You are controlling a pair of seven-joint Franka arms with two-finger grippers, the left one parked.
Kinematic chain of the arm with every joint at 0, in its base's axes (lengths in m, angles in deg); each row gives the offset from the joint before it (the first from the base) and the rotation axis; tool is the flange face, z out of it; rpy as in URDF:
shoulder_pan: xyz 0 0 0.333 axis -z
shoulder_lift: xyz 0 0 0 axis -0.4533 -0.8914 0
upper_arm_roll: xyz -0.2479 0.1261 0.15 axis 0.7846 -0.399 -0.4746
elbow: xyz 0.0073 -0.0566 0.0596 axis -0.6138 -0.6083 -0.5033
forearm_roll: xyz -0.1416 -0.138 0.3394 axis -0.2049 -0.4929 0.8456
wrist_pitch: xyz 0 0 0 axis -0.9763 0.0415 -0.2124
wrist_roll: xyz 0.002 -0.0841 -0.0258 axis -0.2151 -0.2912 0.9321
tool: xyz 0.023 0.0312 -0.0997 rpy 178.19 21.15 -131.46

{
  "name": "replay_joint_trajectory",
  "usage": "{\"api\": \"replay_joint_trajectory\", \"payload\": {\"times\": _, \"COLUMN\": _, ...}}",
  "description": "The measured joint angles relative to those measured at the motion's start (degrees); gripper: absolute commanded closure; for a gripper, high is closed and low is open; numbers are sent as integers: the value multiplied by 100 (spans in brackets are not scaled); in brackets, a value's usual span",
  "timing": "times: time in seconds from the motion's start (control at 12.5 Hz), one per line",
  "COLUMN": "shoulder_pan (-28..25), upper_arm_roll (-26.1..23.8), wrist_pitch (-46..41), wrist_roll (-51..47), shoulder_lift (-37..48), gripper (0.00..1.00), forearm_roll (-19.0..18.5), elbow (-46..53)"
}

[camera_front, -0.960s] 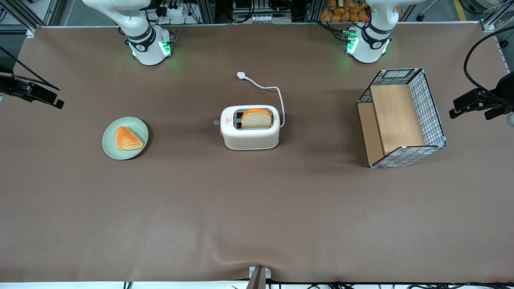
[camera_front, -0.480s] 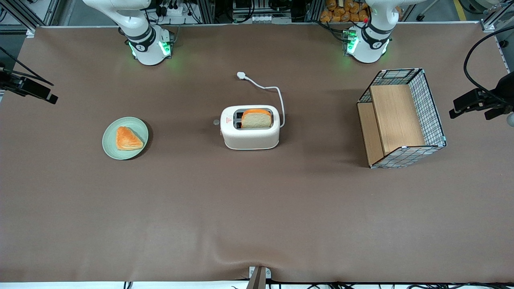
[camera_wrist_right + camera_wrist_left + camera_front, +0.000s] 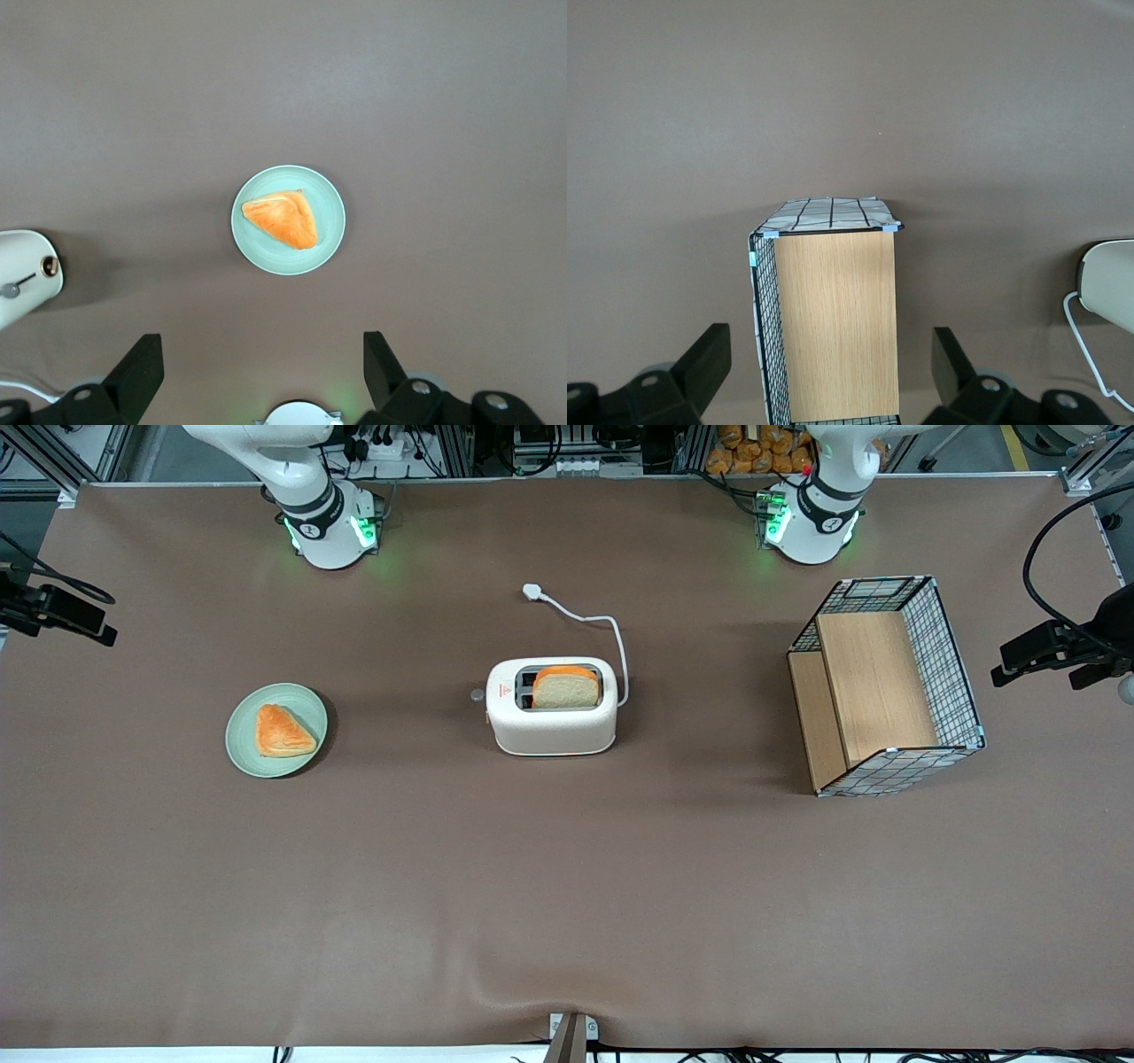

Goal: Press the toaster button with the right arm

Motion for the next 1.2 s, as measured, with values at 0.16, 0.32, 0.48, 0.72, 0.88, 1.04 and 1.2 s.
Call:
{"api": "replay_joint_trajectory", "payload": {"times": 0.16, "shoulder_pan": 0, "upper_arm_roll": -4, "wrist_pitch": -2, "wrist_roll": 57, "shoulder_lift": 0, "gripper": 0, "forearm_roll": 0, "elbow": 0}}
{"api": "replay_joint_trajectory", "payload": {"times": 0.32, "shoulder_pan": 0, "upper_arm_roll": -16, "wrist_pitch": -2, "wrist_roll": 78, "shoulder_lift": 0, "gripper": 0, "forearm_roll": 0, "elbow": 0}}
{"api": "replay_joint_trajectory", "payload": {"times": 0.48, "shoulder_pan": 0, "upper_arm_roll": -20, "wrist_pitch": -2, "wrist_roll": 92, "shoulder_lift": 0, "gripper": 0, "forearm_roll": 0, "elbow": 0}}
{"api": "replay_joint_trajectory", "payload": {"times": 0.72, "shoulder_pan": 0, "upper_arm_roll": -24, "wrist_pitch": -2, "wrist_roll": 107, "shoulder_lift": 0, "gripper": 0, "forearm_roll": 0, "elbow": 0}}
{"api": "replay_joint_trajectory", "payload": {"times": 0.88, "shoulder_pan": 0, "upper_arm_roll": -28, "wrist_pitch": -1, "wrist_roll": 175, "shoulder_lift": 0, "gripper": 0, "forearm_roll": 0, "elbow": 0}}
{"api": "replay_joint_trajectory", "payload": {"times": 1.04, "shoulder_pan": 0, "upper_arm_roll": -32, "wrist_pitch": 8, "wrist_roll": 400, "shoulder_lift": 0, "gripper": 0, "forearm_roll": 0, "elbow": 1}}
{"api": "replay_joint_trajectory", "payload": {"times": 1.2, "shoulder_pan": 0, "upper_arm_roll": -32, "wrist_pitch": 11, "wrist_roll": 489, "shoulder_lift": -1, "gripper": 0, "forearm_roll": 0, "elbow": 1}}
